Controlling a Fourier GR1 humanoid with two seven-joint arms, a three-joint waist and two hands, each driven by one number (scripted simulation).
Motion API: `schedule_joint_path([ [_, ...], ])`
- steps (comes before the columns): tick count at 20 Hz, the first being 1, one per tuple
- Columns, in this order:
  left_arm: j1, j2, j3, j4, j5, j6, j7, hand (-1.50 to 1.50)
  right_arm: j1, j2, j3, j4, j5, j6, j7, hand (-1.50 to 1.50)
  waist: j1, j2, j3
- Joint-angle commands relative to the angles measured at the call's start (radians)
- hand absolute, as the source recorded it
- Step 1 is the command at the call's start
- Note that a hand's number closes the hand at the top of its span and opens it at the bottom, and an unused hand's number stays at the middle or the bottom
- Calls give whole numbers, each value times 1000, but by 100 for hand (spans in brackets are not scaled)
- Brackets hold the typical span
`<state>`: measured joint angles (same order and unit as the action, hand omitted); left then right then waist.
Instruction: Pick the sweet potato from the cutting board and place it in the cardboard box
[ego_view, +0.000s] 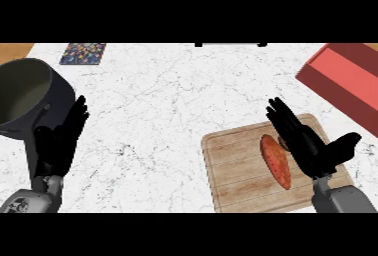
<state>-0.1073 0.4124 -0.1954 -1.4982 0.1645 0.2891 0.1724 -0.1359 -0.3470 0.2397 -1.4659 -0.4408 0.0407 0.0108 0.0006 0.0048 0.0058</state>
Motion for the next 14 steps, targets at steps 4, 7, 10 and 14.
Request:
schedule_joint_path([
  [4, -62, 65, -20, -39, -59, -104, -134, 0, -167, -224, -214, -153, -69, 118, -12, -150, -37, -14, -8],
  [7, -103, 83, -47, -94, -52, -172, -161, 0, -213, -461, -215, -112, 155, 188, -45, -150, -39, -9, -12],
  [10, -90, 96, -36, -70, -36, -244, -254, 0, -165, -508, -335, -11, 65, 327, -185, -150, -14, -1, -5],
  [14, -99, 104, -28, -89, -41, -258, -219, 0, -97, -537, -335, 10, 228, 395, -475, -150, -6, -4, -4],
])
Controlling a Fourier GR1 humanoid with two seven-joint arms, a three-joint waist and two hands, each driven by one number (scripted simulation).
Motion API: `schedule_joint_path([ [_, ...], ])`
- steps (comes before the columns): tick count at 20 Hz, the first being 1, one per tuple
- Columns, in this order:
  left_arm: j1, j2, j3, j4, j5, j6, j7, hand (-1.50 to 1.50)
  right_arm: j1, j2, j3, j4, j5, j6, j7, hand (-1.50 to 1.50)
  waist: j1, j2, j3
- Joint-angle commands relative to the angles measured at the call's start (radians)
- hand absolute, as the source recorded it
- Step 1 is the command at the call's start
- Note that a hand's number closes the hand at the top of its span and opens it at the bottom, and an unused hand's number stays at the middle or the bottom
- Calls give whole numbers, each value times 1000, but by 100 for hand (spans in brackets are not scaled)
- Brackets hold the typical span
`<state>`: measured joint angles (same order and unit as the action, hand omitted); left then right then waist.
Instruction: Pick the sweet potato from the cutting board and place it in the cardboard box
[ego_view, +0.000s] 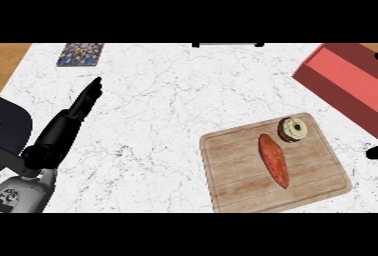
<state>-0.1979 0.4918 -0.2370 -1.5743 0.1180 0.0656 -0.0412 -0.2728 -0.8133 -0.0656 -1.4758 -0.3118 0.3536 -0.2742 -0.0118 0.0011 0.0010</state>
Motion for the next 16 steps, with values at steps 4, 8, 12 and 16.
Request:
schedule_joint_path([
  [4, -28, -31, -13, 9, -40, -7, -19, 0, 27, -90, 24, -25, 262, 53, -299, -150, 9, -1, 0],
  [8, -63, 9, 44, 41, 12, -87, -16, 0, 7, -165, 86, -21, 387, 93, -287, -150, 13, -1, -1],
  [12, -47, -5, 44, 76, -2, -87, -59, 0, -27, -214, 199, -201, 496, 121, -134, -150, 8, -7, -4],
  [16, -42, -52, 10, 53, -46, -60, -28, 0, -45, -230, 237, -271, 549, 191, -56, -150, 12, -4, -2],
])
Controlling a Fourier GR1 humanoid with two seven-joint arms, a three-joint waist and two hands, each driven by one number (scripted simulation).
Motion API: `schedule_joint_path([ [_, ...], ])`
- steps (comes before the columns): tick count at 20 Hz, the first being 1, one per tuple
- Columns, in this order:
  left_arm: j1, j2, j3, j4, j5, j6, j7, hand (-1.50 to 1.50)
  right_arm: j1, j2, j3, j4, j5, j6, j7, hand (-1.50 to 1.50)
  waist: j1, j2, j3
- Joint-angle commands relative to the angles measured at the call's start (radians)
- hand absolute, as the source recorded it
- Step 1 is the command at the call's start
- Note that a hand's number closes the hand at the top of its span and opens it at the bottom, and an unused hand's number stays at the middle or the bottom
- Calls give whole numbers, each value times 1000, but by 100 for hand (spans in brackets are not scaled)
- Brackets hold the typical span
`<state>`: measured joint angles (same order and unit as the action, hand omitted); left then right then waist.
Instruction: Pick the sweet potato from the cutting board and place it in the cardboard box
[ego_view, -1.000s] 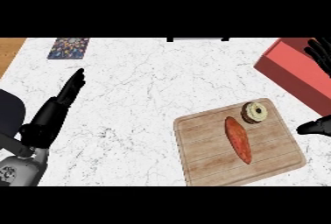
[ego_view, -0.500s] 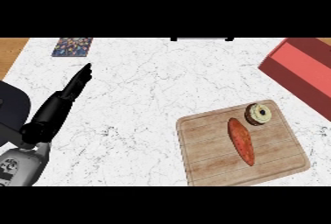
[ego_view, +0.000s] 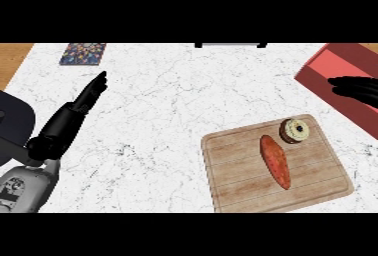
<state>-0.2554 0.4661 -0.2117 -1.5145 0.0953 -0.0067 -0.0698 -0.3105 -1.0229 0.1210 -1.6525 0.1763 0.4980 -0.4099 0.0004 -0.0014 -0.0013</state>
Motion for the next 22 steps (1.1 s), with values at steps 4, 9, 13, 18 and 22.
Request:
schedule_joint_path([
  [4, 9, -31, 9, 1, -14, -5, -9, 0, 49, 29, 146, -263, 184, 15, 253, -150, -6, -2, 0],
  [9, 70, -34, 25, -19, -50, -11, -51, 0, -3, 62, 152, -353, 140, 180, 475, -150, 3, 0, 0],
  [13, -6, -69, 26, -19, -67, -21, 28, 0, 28, 153, 198, -425, 162, 232, 611, -150, -4, 0, 1],
  [18, -1, -97, 55, 11, -108, -36, 2, 0, 125, 200, 187, -383, 291, 221, 516, -150, -4, 1, 2],
  [22, 18, -49, 126, 23, -68, -118, -20, 0, 97, 247, 206, -414, 383, 233, 588, -150, -2, 1, 1],
])
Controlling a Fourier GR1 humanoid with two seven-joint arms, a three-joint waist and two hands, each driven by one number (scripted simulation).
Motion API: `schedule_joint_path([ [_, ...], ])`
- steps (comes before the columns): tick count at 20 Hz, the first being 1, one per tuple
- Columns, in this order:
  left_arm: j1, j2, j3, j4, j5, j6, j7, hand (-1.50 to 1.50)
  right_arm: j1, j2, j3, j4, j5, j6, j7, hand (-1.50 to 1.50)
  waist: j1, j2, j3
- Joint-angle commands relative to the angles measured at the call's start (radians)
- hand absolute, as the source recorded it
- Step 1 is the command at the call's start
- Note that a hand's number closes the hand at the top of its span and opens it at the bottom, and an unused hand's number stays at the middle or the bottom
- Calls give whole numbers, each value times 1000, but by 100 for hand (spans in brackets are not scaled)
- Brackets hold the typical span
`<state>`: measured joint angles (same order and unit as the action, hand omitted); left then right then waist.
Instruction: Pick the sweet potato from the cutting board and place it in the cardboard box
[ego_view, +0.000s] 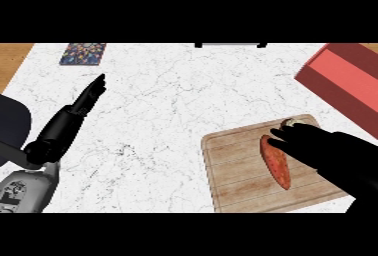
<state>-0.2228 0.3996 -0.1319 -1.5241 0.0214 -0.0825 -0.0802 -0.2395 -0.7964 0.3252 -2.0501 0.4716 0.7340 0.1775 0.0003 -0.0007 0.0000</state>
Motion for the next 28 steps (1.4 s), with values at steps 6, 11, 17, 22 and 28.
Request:
schedule_joint_path([
  [6, 46, -33, 42, -42, -49, -35, 5, 0, -49, 162, 23, 76, 186, 25, 19, -150, 5, 1, 0],
  [11, 15, -64, 74, 47, -71, -54, -49, 0, -25, 215, 89, 111, 319, -7, -17, -150, 2, 1, 0],
  [17, 19, -103, 68, 28, -110, -61, -40, 0, -5, 262, 120, 204, 444, -50, -64, -150, 2, 2, 0],
  [22, -7, -115, 90, 4, -128, -84, 6, 0, -26, 231, -2, 280, 433, -45, -227, -150, 0, 1, 0],
  [28, -5, -147, 107, 20, -162, -86, -9, 0, 66, 279, 30, 247, 531, -52, -219, -150, -2, 1, 0],
])
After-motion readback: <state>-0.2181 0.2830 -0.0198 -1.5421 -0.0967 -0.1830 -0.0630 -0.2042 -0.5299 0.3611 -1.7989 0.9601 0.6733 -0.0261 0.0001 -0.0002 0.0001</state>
